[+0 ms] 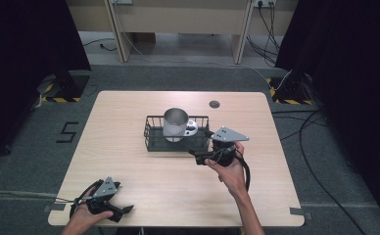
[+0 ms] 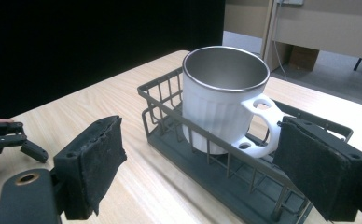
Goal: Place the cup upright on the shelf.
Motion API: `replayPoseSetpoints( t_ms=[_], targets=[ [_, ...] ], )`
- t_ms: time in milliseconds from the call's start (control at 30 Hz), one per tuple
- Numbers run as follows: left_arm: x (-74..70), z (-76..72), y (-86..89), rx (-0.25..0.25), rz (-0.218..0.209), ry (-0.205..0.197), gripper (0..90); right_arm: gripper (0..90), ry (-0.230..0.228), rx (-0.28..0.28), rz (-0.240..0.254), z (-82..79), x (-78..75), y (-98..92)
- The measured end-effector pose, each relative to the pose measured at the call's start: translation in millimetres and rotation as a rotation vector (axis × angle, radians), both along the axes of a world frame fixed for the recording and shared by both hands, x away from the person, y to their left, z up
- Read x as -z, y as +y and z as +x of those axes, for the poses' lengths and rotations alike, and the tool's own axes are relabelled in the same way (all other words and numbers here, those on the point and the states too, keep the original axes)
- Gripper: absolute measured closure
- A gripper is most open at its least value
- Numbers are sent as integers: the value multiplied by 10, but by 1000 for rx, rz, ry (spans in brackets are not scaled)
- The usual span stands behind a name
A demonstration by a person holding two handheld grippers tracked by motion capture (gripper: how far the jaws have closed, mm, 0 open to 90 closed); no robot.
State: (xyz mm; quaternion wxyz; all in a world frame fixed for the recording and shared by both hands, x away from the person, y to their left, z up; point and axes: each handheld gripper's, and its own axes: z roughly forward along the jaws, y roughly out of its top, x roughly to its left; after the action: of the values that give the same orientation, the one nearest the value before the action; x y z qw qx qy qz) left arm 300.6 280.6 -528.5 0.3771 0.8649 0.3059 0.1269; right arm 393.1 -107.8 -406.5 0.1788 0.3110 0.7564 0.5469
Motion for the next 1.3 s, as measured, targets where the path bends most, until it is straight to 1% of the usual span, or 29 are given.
replayPoseSetpoints(
  t_ms=[167, 400, 533, 667, 767, 867, 967, 1300],
  targets=[
    [0, 0, 0, 0, 0, 0, 0, 152, -3, 3, -5, -68, 30, -16],
    [0, 0, 0, 0, 0, 0, 0, 151, 3, -5, 13, -154, 79, -29],
    [0, 0, 0, 0, 0, 0, 0, 151, 4, -6, 13, -192, 99, -32],
    [0, 0, 0, 0, 1, 0, 0, 151, 12, -9, 28, -256, 152, -44],
    [0, 0, 0, 0, 0, 0, 0, 151, 10, -2, 17, -292, 194, -55],
    [0, 0, 0, 0, 1, 0, 0, 151, 16, -2, 26, -328, 243, -72],
    [0, 0, 0, 0, 1, 0, 0, 151, 20, 5, 16, -340, 277, -83],
    [0, 0, 0, 0, 1, 0, 0, 151, 37, 8, 12, -381, 364, -104]
  ],
)
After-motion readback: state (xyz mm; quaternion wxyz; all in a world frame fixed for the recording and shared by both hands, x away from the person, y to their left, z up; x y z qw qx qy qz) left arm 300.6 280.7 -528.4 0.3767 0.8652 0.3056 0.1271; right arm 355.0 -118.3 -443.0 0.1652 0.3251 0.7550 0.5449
